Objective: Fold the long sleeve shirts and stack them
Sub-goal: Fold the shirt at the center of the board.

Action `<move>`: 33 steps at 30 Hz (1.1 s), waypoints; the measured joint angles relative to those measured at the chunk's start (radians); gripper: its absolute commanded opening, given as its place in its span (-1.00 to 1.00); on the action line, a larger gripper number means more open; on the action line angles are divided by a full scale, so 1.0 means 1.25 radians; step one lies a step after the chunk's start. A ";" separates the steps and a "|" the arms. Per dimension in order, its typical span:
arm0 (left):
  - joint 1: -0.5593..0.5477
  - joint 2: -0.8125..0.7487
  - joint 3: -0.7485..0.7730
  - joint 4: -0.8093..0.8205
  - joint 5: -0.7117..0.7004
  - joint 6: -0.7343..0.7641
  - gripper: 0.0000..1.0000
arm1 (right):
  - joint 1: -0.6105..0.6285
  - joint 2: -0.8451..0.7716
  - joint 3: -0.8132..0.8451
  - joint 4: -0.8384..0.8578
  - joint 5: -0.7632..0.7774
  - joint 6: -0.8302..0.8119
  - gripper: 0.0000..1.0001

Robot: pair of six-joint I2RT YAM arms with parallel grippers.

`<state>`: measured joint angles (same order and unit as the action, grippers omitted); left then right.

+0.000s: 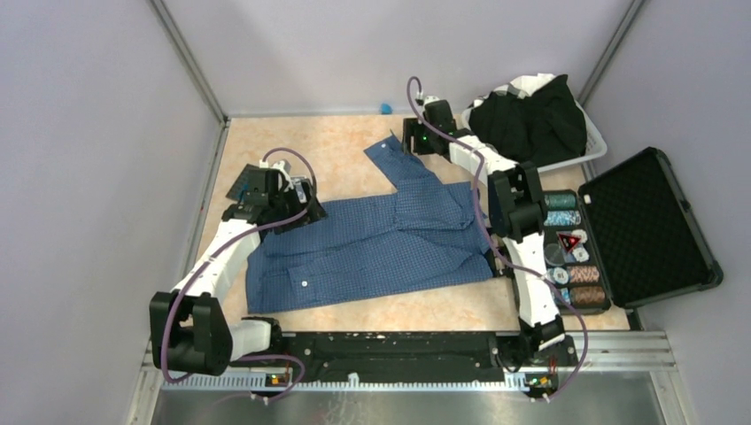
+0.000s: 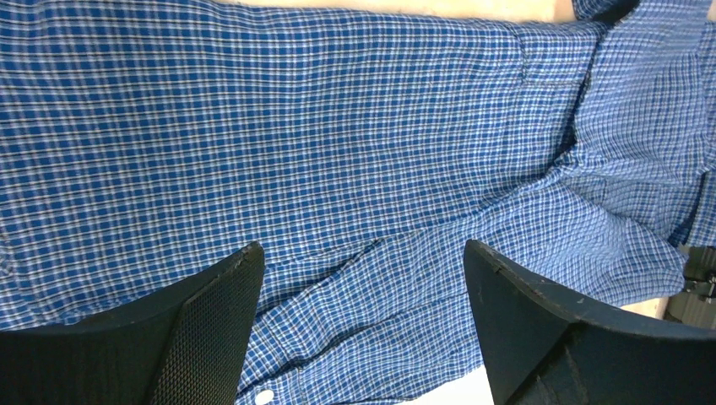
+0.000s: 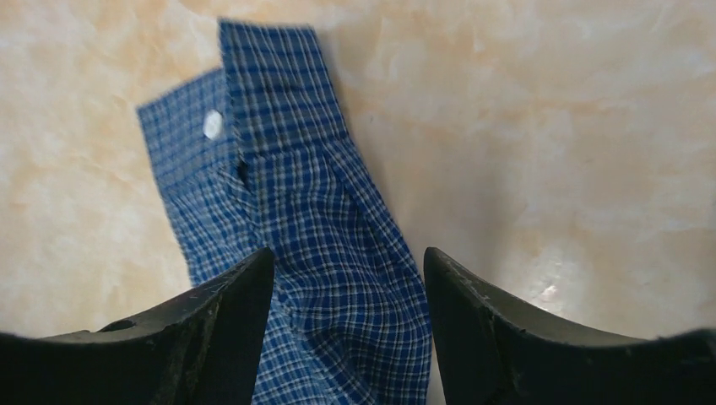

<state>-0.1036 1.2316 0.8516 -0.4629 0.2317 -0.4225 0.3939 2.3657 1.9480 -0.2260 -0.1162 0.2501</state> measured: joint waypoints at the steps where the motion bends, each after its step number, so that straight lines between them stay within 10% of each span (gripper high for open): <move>1: -0.002 0.002 0.000 0.001 0.006 0.001 0.84 | 0.003 0.011 0.000 -0.009 0.000 -0.002 0.21; 10: -0.013 0.019 0.000 0.014 0.042 0.002 0.85 | 0.045 0.051 0.025 -0.036 0.009 -0.001 -1.00; 20: -0.014 0.019 0.007 0.018 0.053 0.002 0.90 | 0.063 -0.077 -0.027 -0.076 0.100 0.013 -1.00; 33: -0.006 0.018 0.056 0.020 0.029 -0.018 0.97 | 0.357 -0.651 -0.633 0.082 0.197 0.113 -0.98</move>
<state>-0.1116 1.2541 0.9211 -0.4374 0.2684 -0.4446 0.8402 1.5524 1.1564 -0.1234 0.1299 0.3916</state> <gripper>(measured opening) 0.987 0.009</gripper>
